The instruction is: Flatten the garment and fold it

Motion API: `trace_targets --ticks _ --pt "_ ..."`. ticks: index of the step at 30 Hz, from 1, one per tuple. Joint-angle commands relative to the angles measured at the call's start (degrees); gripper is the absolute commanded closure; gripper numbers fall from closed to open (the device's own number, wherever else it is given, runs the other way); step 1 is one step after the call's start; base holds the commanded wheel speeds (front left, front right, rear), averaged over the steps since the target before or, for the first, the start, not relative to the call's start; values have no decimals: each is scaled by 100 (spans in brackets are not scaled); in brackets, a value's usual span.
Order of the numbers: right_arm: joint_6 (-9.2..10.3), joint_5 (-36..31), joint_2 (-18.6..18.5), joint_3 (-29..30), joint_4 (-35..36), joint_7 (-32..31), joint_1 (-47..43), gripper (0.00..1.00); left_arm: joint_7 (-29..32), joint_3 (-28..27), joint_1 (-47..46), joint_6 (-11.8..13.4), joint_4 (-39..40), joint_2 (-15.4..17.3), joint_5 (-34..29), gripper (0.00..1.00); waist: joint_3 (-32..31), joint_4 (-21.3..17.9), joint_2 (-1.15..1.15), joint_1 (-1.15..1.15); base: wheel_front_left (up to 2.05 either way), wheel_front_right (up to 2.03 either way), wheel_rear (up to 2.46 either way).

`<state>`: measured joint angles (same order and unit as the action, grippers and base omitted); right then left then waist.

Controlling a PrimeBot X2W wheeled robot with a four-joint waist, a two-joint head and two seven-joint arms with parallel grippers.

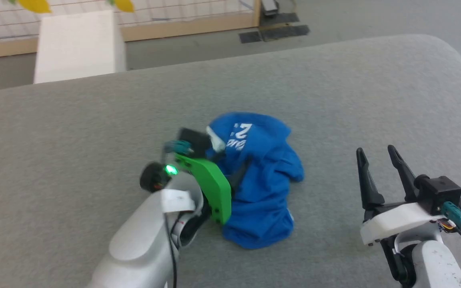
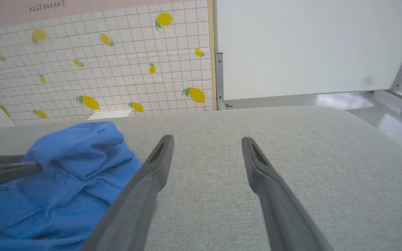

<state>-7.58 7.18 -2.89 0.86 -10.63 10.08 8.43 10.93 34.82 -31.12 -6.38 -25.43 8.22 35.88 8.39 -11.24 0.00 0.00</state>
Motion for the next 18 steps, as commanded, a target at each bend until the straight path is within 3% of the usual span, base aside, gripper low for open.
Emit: trace_targets --ticks 1,8,13,18 --pt "9 -32 2 -52 48 -9 -5 0 -315 -108 82 82 144 69 -61 0 -112 284 0 0 0 0 0" --pt "9 -133 2 -401 290 -186 85 0 -2255 -800 648 904 798 303 -515 0 -194 704 0 0 0 0 0" --pt "9 -4 2 -570 325 -644 254 0 -2574 -1240 1188 1246 1122 340 -729 0 -121 980 0 0 0 0 0" --pt "9 303 2 -650 125 -1781 549 0 -2590 -1934 1685 1337 1695 212 -1103 0 40 1204 0 0 0 0 0"
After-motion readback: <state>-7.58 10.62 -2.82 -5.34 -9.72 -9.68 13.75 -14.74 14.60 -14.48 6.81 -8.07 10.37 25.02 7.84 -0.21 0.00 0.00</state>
